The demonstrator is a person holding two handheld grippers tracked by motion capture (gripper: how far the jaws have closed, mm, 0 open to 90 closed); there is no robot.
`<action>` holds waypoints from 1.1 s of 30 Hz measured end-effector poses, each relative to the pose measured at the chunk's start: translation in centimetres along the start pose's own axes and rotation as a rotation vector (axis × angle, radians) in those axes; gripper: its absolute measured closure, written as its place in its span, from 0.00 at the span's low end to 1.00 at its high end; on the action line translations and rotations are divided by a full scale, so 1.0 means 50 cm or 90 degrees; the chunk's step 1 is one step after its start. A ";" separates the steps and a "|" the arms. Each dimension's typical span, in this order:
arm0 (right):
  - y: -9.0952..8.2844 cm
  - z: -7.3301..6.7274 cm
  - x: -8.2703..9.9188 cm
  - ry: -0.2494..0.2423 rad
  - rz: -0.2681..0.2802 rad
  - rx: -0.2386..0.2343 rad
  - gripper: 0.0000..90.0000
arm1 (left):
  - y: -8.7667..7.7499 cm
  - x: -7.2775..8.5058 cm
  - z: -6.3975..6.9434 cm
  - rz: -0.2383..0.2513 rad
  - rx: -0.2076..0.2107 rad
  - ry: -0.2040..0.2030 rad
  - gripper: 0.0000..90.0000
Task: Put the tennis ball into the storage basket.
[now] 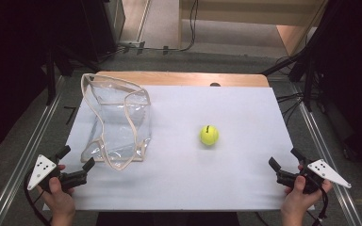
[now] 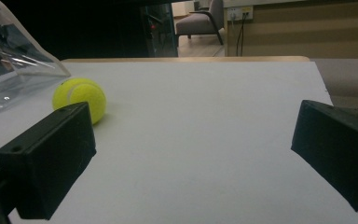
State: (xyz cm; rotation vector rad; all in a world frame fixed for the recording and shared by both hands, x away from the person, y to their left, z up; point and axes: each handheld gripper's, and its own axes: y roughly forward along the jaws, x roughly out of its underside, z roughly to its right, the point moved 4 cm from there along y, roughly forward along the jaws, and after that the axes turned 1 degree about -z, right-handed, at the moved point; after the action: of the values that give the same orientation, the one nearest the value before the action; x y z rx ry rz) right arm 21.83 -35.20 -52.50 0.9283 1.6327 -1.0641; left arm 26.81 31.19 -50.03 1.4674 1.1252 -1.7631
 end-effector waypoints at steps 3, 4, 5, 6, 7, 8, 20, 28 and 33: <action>0.002 -0.007 -0.003 -0.013 -0.013 -0.010 0.00 | 0.001 0.000 0.003 -0.001 -0.002 0.006 0.00; 0.003 -0.010 -0.004 -0.010 -0.017 -0.023 0.00 | 0.001 0.000 0.002 -0.002 -0.002 0.006 0.00; 0.004 -0.012 -0.005 -0.016 -0.024 -0.031 0.00 | 0.002 0.000 0.002 -0.002 -0.003 0.005 0.00; 0.004 -0.015 -0.006 -0.019 -0.026 -0.027 0.00 | 0.002 0.000 0.002 -0.002 -0.003 0.005 0.00; 0.005 -0.019 -0.008 -0.024 -0.035 -0.024 0.00 | 0.002 0.000 0.002 -0.002 -0.005 0.005 0.00; 0.007 -0.022 -0.010 -0.030 -0.043 -0.016 0.00 | 0.003 0.000 0.002 -0.002 -0.004 0.003 0.00; 0.036 -0.069 -0.048 -0.091 -0.089 -0.036 0.00 | 0.003 0.000 0.001 -0.002 -0.006 0.004 0.00; 0.075 -0.095 -0.073 -0.107 -0.119 -0.076 0.00 | 0.004 0.000 0.000 0.001 -0.006 0.002 0.00; 0.103 -0.117 -0.090 -0.123 -0.149 -0.113 0.00 | 0.004 0.000 0.001 0.000 -0.006 0.003 0.00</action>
State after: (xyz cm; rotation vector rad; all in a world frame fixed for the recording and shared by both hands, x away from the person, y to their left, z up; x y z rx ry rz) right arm 25.98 -28.42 -48.31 0.5109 1.6697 -1.1085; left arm 26.97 31.06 -50.07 1.4658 1.1352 -1.7531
